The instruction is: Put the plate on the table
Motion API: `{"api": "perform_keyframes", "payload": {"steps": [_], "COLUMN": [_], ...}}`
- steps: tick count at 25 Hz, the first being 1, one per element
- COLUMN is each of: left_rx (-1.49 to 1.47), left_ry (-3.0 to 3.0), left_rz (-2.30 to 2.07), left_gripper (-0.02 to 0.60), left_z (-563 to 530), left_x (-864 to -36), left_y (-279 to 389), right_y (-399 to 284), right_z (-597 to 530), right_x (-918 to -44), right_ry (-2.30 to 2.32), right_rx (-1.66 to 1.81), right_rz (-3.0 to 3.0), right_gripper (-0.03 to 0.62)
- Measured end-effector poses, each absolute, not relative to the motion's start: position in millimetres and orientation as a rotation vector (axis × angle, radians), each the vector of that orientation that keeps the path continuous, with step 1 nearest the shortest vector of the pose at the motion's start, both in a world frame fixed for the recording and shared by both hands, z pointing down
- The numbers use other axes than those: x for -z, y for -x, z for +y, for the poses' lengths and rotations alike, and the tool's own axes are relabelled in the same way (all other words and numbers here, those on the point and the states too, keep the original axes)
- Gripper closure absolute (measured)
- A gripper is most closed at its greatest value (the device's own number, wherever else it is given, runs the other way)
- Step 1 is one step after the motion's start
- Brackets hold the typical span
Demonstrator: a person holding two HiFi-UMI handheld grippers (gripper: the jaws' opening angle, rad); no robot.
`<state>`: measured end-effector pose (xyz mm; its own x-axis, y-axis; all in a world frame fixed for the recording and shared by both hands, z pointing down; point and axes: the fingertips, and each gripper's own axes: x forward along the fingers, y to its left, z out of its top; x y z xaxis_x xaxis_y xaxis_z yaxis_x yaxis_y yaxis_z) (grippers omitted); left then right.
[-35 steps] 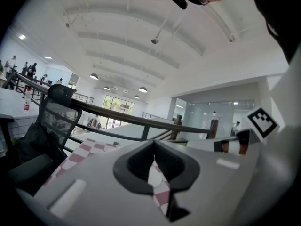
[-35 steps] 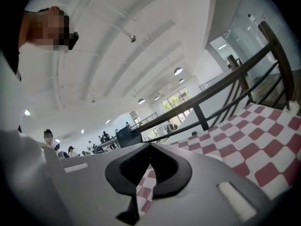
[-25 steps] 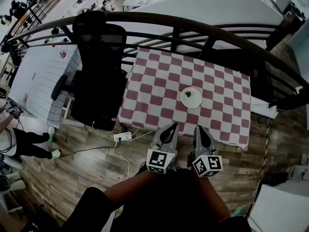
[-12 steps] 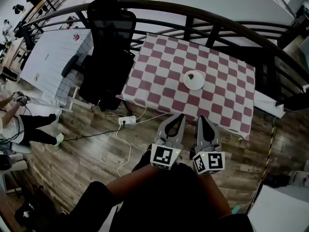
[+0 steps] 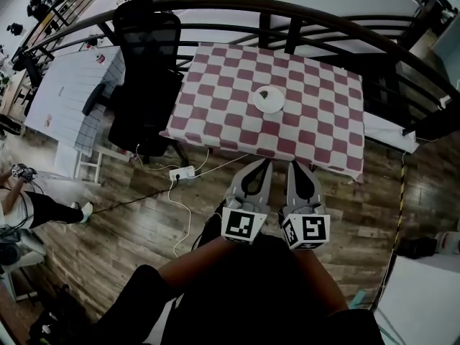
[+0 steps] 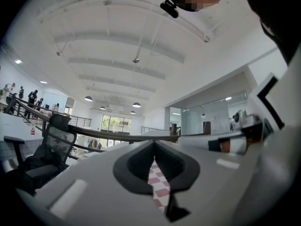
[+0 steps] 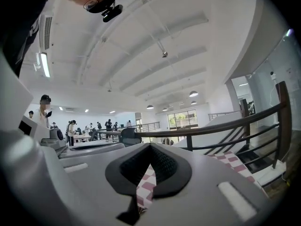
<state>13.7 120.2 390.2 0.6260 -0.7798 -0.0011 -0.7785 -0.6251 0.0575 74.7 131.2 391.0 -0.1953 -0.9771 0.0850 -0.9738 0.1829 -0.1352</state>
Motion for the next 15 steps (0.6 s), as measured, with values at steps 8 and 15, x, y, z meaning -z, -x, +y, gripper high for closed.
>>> {"api": "perform_keyframes", "payload": {"steps": [8,15], "left_rx": [0.061,0.061], "left_ry": [-2.81,-2.806], "left_rz": [-1.327,-1.306], "left_gripper": [0.572,0.572], "left_z": [141.7,153.0], "left_x": [-387.7,-384.9], "left_y": [-21.3,-21.5], "right_y": [-83.4,-81.6], "right_z": [154.2,166.9], "right_x": [-390.5,-388.8], "right_ry": [2.016,2.041], "right_rx": [0.22,0.224], "right_rz": [2.381,2.379], "right_gripper": [0.597,0.597]}}
